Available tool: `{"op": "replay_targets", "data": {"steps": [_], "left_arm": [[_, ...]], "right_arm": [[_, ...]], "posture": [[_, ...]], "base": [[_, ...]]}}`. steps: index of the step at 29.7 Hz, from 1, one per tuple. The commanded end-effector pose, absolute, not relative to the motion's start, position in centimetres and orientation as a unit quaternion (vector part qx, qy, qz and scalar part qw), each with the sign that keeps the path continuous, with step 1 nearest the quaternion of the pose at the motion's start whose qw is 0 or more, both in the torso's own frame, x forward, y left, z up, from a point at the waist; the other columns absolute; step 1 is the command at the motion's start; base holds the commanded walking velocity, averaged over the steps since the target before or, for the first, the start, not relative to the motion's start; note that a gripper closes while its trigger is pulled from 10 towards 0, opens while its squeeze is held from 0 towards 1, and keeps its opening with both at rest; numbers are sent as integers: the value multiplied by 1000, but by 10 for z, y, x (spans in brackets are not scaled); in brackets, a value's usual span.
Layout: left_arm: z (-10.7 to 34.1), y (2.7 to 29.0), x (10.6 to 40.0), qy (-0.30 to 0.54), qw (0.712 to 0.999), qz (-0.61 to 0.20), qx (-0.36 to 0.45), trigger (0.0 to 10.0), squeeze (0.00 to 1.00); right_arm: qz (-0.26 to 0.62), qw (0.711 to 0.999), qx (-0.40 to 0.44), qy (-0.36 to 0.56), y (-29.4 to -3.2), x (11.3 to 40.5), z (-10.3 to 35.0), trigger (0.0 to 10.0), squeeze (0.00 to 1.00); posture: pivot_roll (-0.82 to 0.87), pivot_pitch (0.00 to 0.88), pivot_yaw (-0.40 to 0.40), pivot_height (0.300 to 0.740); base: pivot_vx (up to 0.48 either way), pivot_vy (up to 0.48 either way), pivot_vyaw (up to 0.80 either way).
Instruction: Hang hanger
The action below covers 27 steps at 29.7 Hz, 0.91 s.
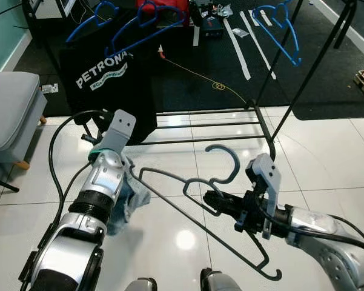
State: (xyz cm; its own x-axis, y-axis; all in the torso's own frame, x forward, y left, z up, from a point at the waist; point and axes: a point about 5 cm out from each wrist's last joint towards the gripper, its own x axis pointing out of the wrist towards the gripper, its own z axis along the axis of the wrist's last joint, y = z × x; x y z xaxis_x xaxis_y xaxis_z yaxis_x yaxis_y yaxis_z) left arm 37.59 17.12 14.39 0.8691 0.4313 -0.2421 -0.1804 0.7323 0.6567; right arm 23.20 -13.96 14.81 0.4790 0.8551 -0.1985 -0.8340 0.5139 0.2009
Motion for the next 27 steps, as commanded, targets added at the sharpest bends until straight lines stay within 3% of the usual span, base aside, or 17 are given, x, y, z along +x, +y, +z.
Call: {"op": "replay_targets", "data": {"steps": [1,16,27], "left_arm": [[149,169,376,199,904,177,335,10000,0],[171,147,372,204,920,126,310,10000,0],[181,137,367,216,921,87,311,10000,0]], "right_arm": [[505,849,41,150,-137,227,145,10000,0],[497,847,15,189,-138,229,129,10000,0],[462,872,7,162,-143,239,132,10000,0]], "posture": [[-56,87,76,740],[-49,89,87,740],[-51,92,107,740]], "base": [[0,0,0],[0,0,0],[0,0,0]]}}
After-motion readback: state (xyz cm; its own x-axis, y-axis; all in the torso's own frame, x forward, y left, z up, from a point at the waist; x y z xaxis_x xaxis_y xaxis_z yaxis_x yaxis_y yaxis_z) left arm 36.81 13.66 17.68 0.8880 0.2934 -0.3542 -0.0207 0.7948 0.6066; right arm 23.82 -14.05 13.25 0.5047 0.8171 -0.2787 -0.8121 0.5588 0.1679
